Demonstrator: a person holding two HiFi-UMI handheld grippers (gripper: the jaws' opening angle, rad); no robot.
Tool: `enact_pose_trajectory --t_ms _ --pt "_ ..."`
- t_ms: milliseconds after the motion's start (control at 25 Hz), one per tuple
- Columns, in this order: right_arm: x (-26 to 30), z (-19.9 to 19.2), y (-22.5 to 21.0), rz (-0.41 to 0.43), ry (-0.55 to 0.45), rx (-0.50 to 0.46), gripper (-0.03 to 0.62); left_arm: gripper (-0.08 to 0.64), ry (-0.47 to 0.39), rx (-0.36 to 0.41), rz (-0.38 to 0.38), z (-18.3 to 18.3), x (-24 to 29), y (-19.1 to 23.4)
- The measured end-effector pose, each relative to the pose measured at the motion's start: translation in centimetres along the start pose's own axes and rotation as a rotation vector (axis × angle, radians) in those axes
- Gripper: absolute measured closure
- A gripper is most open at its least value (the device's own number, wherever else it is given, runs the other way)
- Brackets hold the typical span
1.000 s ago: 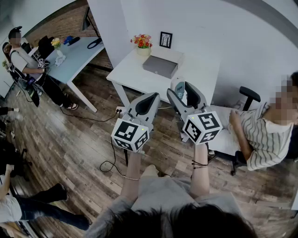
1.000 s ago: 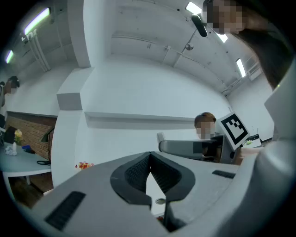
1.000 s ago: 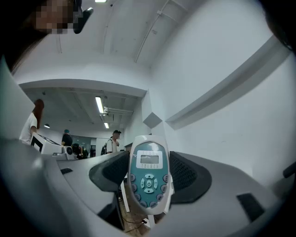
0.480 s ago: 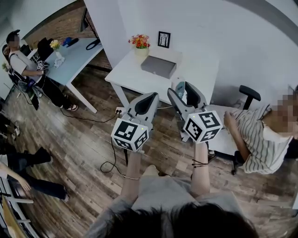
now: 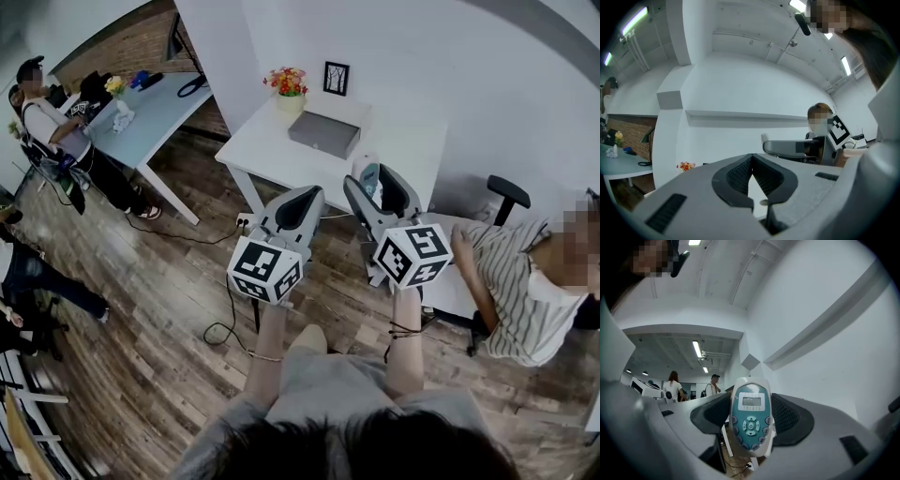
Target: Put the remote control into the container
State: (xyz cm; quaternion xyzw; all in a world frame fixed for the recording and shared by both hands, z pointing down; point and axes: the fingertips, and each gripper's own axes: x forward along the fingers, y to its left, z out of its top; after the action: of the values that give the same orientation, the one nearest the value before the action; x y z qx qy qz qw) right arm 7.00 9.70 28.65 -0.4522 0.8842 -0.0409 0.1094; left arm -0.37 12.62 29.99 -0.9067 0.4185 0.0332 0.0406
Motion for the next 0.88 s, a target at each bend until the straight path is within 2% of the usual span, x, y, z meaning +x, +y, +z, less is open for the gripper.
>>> enact_pose_trajectory --t_ms 240,560,880 --pt "1.5 -0.8 -1.3 -0.005 0.012 0.011 0.321 0.557 0.02 -0.004 0.012 -0.7 0.9 1.6" --pt "5.9 -1.5 -3.4 -0.02 0.009 0.006 0.322 0.557 0.019 -0.005 0.009 -1.4 3.5 6.1" --pt "9.6 -2.5 -5.7 -0.056 0.032 -0.006 0.324 0.557 0.026 -0.017 -0.028 -2.1 6.7 9.4"
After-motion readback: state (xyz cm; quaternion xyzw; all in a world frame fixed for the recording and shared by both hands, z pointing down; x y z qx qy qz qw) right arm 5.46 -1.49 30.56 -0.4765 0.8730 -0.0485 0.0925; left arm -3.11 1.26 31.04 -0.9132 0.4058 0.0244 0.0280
